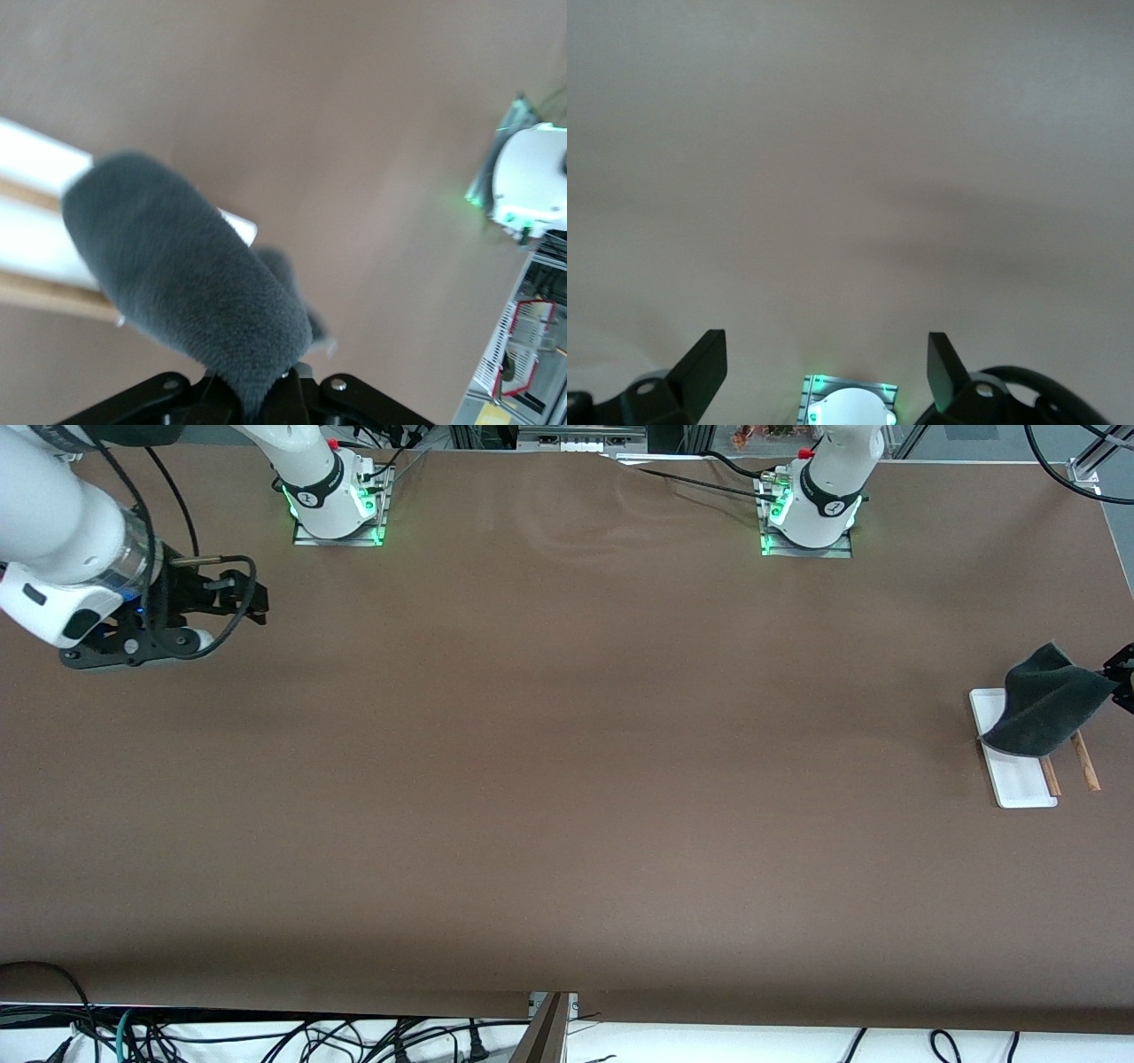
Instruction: Pass towel and hang on rack
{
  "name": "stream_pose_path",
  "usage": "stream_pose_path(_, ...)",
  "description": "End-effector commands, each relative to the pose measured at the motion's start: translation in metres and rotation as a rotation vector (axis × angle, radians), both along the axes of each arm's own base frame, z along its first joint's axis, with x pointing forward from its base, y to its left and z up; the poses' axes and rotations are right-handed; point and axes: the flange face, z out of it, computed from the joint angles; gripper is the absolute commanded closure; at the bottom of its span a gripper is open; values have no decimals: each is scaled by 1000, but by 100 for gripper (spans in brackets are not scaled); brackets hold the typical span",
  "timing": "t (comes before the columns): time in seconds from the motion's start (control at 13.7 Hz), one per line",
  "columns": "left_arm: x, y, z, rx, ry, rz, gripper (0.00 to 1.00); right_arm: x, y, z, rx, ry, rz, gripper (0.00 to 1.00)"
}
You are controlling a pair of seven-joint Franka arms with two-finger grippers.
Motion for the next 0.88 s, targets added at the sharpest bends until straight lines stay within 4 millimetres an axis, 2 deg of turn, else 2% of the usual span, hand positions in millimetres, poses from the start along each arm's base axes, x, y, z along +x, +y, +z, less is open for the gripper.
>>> stream_pose_path(0.0,-1,32,-16,47,-15,30,100,-3,-7,2,-12,-23,32,0)
stream_pose_path(0.07,-2,34,-23,44,-7,37,100,-5,-6,5,-13,-30,35,0)
stream_pose_path(0.29,1,45,-44,64,-41,40,100,-5,-8,-3,-19,-21,19,0)
stream_pose_path(0.51,5,47,-54,76,-57,38,100,-24,-21,-12,-9,-96,6,0)
stream_pose_path(0.58,5,48,-59,71,-51,40,68,-28,-22,-18,-7,-110,6,0)
stream_pose_path(0.66,2,51,-63,61,-51,44,1,-28,-22,-21,-6,-111,5,0)
stream_pose_path(0.8,1,52,-65,59,-51,48,0,-23,-38,-21,7,-111,-14,0)
